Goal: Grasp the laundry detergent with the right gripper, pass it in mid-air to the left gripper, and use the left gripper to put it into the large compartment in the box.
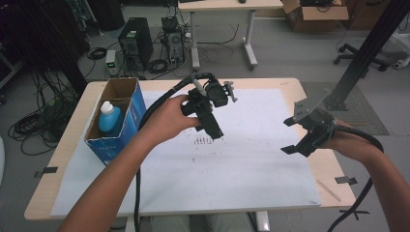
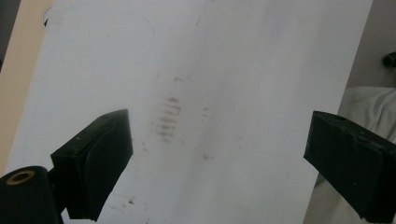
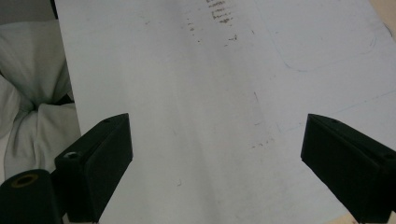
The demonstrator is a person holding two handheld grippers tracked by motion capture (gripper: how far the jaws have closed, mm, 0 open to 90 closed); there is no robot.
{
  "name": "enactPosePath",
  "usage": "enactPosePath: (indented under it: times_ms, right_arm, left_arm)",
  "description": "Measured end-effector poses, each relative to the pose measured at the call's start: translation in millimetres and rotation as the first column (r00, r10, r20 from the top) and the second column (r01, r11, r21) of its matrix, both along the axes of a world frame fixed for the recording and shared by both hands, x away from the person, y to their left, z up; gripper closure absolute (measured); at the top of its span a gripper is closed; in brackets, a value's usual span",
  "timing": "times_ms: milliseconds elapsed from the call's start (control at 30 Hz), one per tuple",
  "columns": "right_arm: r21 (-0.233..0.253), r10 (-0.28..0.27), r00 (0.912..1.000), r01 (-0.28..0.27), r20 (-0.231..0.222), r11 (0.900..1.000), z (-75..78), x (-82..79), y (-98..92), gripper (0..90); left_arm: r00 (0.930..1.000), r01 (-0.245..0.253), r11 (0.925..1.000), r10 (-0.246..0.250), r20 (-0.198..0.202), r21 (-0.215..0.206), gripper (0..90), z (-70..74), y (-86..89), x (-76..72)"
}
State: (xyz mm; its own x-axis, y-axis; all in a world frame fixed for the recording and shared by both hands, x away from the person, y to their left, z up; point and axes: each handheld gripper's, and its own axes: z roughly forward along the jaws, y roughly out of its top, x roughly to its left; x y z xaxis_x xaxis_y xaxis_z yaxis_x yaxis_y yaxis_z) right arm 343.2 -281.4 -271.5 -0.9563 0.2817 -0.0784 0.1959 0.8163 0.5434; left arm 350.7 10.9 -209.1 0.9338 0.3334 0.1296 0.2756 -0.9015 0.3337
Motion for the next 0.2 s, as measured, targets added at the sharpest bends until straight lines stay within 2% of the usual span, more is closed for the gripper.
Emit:
enactPosePath:
  times_ms: [200]
  right_arm:
    - [-0.001,0.000,1.0000,0.000,0.000,1.000,-0.1,0.6,0.3,8.6]
  left_arm:
    - [1.0000,0.000,1.0000,0.000,-0.001,-0.002,8.1,0.5,1.2,1.1]
